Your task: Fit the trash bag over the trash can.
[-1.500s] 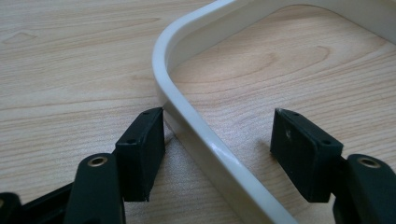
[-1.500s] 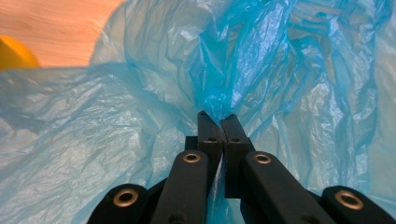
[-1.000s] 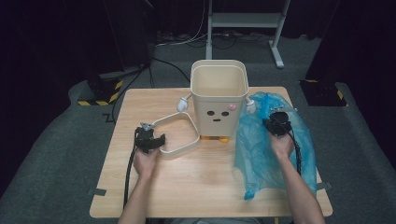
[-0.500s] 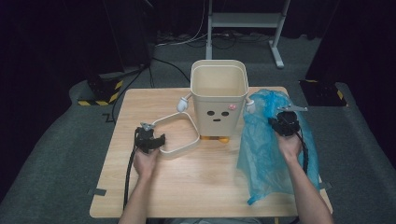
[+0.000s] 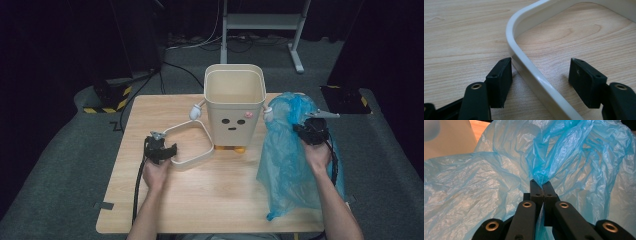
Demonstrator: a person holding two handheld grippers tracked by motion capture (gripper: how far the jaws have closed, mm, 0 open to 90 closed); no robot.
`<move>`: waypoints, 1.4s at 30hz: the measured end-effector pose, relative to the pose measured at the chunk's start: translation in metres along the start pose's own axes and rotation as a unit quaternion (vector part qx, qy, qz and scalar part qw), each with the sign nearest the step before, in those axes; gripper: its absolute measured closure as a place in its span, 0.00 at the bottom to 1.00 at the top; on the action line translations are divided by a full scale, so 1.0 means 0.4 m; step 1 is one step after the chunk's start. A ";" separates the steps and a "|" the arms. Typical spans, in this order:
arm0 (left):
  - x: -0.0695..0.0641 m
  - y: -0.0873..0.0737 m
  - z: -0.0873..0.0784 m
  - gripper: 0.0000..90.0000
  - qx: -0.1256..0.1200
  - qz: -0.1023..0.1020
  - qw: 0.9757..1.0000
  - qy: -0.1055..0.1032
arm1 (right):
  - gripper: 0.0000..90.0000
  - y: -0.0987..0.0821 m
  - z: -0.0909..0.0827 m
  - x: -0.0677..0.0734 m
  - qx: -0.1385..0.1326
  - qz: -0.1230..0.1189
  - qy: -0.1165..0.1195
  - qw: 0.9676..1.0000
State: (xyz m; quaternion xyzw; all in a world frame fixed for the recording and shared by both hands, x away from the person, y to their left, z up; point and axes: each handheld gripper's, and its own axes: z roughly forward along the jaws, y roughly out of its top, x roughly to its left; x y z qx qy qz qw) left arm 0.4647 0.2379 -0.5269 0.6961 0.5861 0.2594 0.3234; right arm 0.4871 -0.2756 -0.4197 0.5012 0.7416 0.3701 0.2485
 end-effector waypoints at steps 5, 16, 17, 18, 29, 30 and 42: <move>0.000 0.000 0.000 0.39 0.000 0.000 1.000 0.000 | 1.00 0.006 -0.020 -0.002 -0.003 -0.007 -0.001 1.000; 0.000 0.000 0.000 0.39 0.000 0.000 1.000 0.000 | 1.00 0.011 -0.058 -0.018 -0.011 -0.006 -0.004 1.000; -0.001 0.000 0.000 0.39 0.000 0.001 1.000 0.001 | 1.00 0.011 -0.063 -0.019 -0.013 -0.005 -0.004 1.000; -0.001 0.000 0.000 0.39 0.001 0.000 1.000 0.001 | 1.00 0.012 -0.067 -0.020 -0.016 -0.005 -0.005 1.000; -0.003 0.000 0.000 0.40 0.001 0.000 1.000 0.003 | 1.00 0.029 -0.107 -0.018 -0.031 -0.013 -0.002 0.999; -0.003 0.000 0.000 0.40 0.001 0.000 1.000 0.003 | 1.00 0.031 -0.109 -0.018 -0.033 -0.013 -0.005 0.999; -0.001 0.001 0.001 0.37 0.003 -0.003 1.000 0.009 | 1.00 0.059 -0.148 -0.017 -0.054 -0.015 0.002 0.998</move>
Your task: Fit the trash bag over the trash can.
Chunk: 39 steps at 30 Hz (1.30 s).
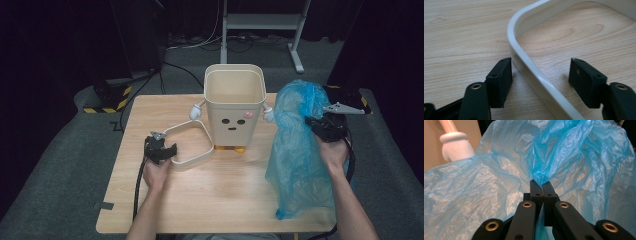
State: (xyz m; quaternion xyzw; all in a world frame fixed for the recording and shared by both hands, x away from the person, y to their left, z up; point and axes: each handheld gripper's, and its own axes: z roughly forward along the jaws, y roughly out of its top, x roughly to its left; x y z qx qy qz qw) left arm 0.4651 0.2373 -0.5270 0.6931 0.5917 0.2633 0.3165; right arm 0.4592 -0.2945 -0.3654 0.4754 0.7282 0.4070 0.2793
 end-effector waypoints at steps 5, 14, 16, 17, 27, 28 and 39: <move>0.000 0.000 0.000 0.36 0.000 -0.001 1.000 0.001 | 1.00 0.010 -0.010 -0.004 -0.006 0.006 0.007 1.000; 0.001 0.000 0.001 0.35 0.000 -0.003 1.000 0.002 | 1.00 0.040 -0.027 0.008 -0.010 -0.002 0.017 1.000; 0.001 0.001 0.001 0.35 0.000 -0.003 1.000 0.001 | 1.00 0.048 -0.030 0.012 -0.012 -0.002 0.020 1.000; 0.002 0.001 0.001 0.34 0.000 -0.004 1.000 -0.001 | 1.00 0.052 -0.031 0.014 -0.013 -0.003 0.021 1.000; 0.018 0.009 -0.006 0.32 0.002 -0.024 0.999 -0.023 | 1.00 0.095 -0.052 0.036 -0.020 -0.016 0.034 0.999; 0.017 0.011 -0.009 0.32 0.000 -0.023 0.999 -0.025 | 1.00 0.098 -0.053 0.039 -0.020 -0.016 0.036 0.999; 0.011 0.033 -0.042 0.32 -0.018 -0.016 0.998 -0.060 | 1.00 0.134 -0.072 0.060 -0.035 -0.027 0.054 0.998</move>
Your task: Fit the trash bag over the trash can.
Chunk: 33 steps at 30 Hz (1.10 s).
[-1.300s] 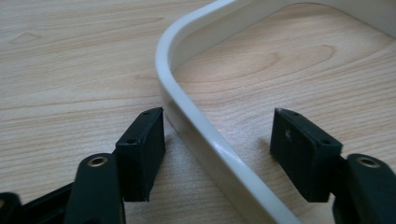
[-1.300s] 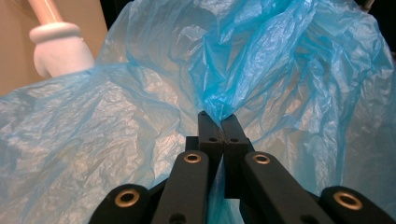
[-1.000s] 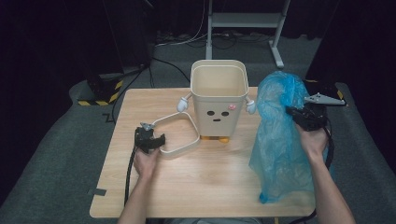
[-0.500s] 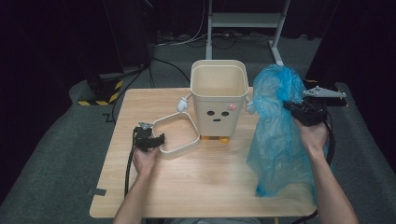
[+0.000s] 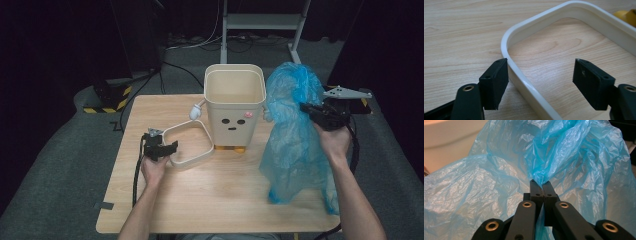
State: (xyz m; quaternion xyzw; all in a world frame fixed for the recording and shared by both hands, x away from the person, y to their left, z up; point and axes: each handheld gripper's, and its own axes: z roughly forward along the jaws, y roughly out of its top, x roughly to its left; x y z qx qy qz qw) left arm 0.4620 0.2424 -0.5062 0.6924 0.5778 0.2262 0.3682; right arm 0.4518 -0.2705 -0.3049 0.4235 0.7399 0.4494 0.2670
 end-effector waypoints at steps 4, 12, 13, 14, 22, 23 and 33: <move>-0.008 0.007 -0.015 0.32 -0.009 0.006 1.000 -0.009 | 1.00 0.016 -0.005 0.004 -0.003 -0.001 0.008 1.000; -0.015 0.020 -0.030 0.32 -0.006 0.008 1.000 -0.021 | 1.00 0.053 -0.006 0.028 -0.012 -0.011 0.023 1.000; -0.016 0.022 -0.032 0.31 -0.007 0.007 1.000 -0.023 | 1.00 0.058 -0.005 0.032 -0.013 -0.012 0.025 1.000; -0.018 0.025 -0.034 0.31 -0.008 0.005 1.000 -0.027 | 1.00 0.063 -0.004 0.036 -0.013 -0.015 0.027 0.999; -0.047 0.060 -0.064 0.30 -0.015 0.021 0.999 -0.044 | 1.00 0.093 -0.004 0.062 -0.019 -0.029 0.040 0.999; -0.051 0.066 -0.071 0.30 -0.017 0.027 0.998 -0.046 | 1.00 0.097 -0.003 0.064 -0.019 -0.029 0.042 0.998; -0.077 0.136 -0.133 0.30 -0.041 0.030 0.995 -0.085 | 1.00 0.136 0.007 0.098 -0.023 -0.044 0.061 0.997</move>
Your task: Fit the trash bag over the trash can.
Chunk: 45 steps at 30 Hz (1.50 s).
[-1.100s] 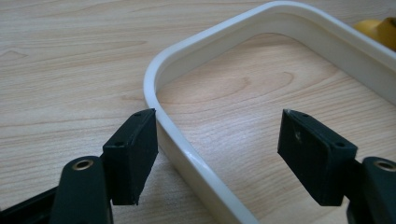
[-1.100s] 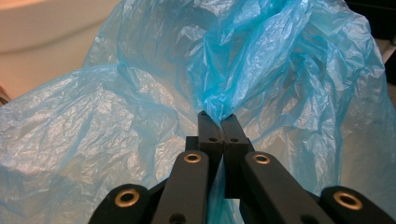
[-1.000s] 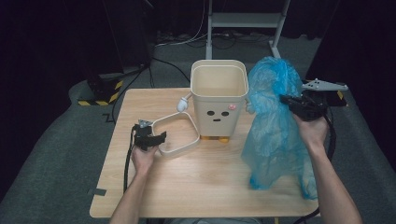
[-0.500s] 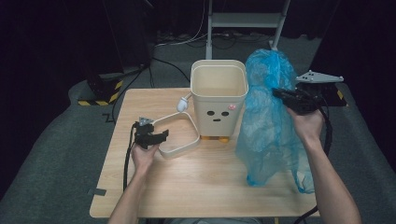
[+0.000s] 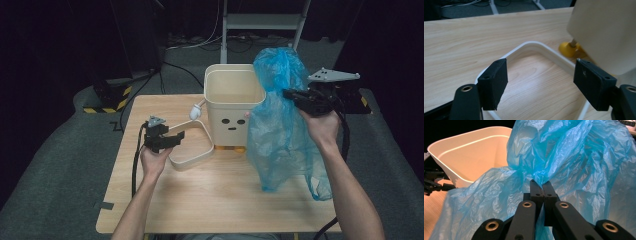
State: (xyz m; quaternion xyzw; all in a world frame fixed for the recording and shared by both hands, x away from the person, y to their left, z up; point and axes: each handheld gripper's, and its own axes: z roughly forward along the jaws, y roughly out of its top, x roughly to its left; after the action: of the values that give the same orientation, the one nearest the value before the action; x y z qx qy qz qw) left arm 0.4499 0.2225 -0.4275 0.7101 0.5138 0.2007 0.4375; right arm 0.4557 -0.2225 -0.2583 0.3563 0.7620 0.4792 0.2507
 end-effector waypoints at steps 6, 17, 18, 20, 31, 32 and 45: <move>-0.008 0.037 -0.010 0.33 0.008 0.010 1.000 -0.007 | 1.00 0.020 0.016 0.021 -0.002 -0.009 0.017 1.000; -0.015 0.094 -0.053 0.34 -0.020 0.007 1.000 -0.015 | 1.00 0.051 0.054 0.050 0.000 -0.017 0.040 0.999; -0.018 0.102 -0.057 0.34 -0.020 0.004 1.000 -0.016 | 1.00 0.054 0.057 0.053 0.000 -0.017 0.042 0.999; -0.022 0.116 -0.063 0.34 -0.023 0.003 1.000 -0.021 | 1.00 0.060 0.067 0.061 0.001 -0.020 0.048 0.999; -0.044 0.174 -0.084 0.35 -0.031 0.019 0.999 -0.037 | 1.00 0.091 0.112 0.092 0.011 -0.027 0.069 0.997; -0.047 0.180 -0.085 0.35 -0.033 0.019 0.998 -0.041 | 1.00 0.092 0.116 0.094 0.010 -0.028 0.072 0.997; -0.087 0.255 -0.115 0.36 -0.052 0.038 0.996 -0.054 | 1.00 0.095 0.162 0.115 0.035 -0.033 0.091 0.995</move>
State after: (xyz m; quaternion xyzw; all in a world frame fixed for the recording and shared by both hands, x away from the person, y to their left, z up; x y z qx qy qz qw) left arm 0.4589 0.2010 -0.3127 0.7152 0.4507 0.2052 0.4932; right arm 0.4854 -0.1399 -0.2526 0.2938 0.8093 0.4744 0.1834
